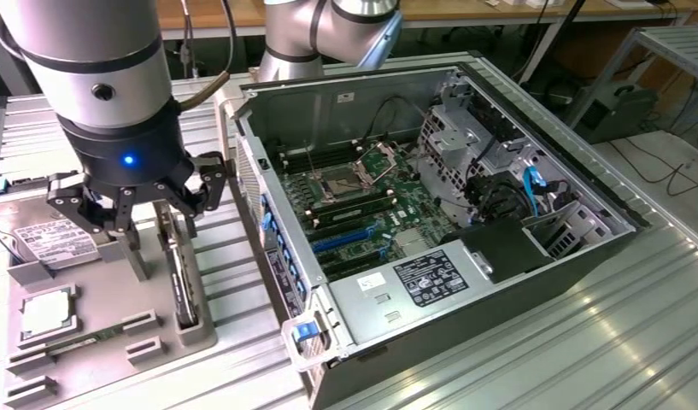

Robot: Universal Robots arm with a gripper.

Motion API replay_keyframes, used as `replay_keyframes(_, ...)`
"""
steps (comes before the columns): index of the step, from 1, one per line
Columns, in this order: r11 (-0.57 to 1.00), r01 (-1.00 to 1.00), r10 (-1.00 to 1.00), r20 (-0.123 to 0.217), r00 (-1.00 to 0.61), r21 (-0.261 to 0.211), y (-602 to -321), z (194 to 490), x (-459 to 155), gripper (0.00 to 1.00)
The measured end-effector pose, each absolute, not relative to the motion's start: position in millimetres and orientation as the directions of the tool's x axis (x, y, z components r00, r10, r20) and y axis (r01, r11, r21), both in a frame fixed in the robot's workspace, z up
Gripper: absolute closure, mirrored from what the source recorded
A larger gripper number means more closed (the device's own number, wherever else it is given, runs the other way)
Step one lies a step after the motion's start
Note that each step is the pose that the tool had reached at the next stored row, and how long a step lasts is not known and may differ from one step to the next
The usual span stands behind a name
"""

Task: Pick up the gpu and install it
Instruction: 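Pick up the gpu and move the gpu toward the slot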

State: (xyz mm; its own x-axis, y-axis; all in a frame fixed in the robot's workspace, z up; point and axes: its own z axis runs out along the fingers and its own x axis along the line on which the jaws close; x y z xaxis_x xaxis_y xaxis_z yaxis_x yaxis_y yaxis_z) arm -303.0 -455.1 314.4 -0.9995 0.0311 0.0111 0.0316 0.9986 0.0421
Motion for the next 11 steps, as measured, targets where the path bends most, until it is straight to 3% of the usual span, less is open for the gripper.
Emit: replay_keyframes(11,0.999,0.003,0.002,0.012,-1.0,0.042,-455.2,294.3,-302.4,0.4)
